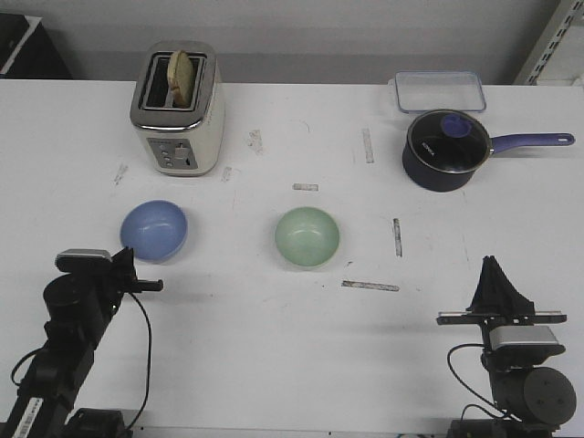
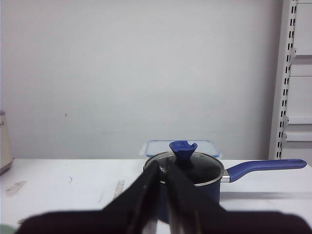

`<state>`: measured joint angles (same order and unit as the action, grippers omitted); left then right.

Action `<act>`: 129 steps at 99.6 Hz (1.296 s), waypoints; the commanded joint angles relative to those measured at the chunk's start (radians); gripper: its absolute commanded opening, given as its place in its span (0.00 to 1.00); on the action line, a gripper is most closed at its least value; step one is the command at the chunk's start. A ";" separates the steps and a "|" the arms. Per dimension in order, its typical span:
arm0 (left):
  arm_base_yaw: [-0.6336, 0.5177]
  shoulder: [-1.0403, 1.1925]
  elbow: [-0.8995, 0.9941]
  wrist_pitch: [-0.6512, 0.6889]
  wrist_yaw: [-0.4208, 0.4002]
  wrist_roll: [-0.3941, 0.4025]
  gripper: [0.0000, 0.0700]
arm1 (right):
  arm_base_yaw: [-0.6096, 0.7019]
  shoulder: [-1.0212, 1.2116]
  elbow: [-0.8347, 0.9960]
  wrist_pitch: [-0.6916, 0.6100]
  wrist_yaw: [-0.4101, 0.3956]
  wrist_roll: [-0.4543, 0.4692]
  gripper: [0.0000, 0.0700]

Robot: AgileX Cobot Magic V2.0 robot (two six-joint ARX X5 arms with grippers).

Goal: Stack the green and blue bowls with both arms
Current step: 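Reach the left gripper to the light blue bowl rim and grasp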

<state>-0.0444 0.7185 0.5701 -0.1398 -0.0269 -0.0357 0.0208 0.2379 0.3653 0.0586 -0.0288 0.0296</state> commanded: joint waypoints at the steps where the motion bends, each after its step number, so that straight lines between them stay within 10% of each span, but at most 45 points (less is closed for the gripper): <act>1: 0.001 0.046 0.075 -0.044 0.000 -0.060 0.00 | 0.002 -0.002 0.004 0.011 0.002 -0.005 0.02; 49: 0.071 0.454 0.455 -0.462 0.063 -0.164 0.02 | 0.002 -0.002 0.004 0.011 0.002 -0.005 0.02; 77: 0.178 0.636 0.659 -0.618 0.161 -0.167 0.71 | 0.002 -0.002 0.004 0.011 0.002 -0.005 0.02; 129: 0.263 0.874 0.747 -0.665 0.234 -0.155 0.70 | 0.002 -0.002 0.004 0.011 0.002 -0.005 0.02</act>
<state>0.2157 1.5597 1.2953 -0.8043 0.2020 -0.1978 0.0208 0.2379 0.3653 0.0586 -0.0288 0.0296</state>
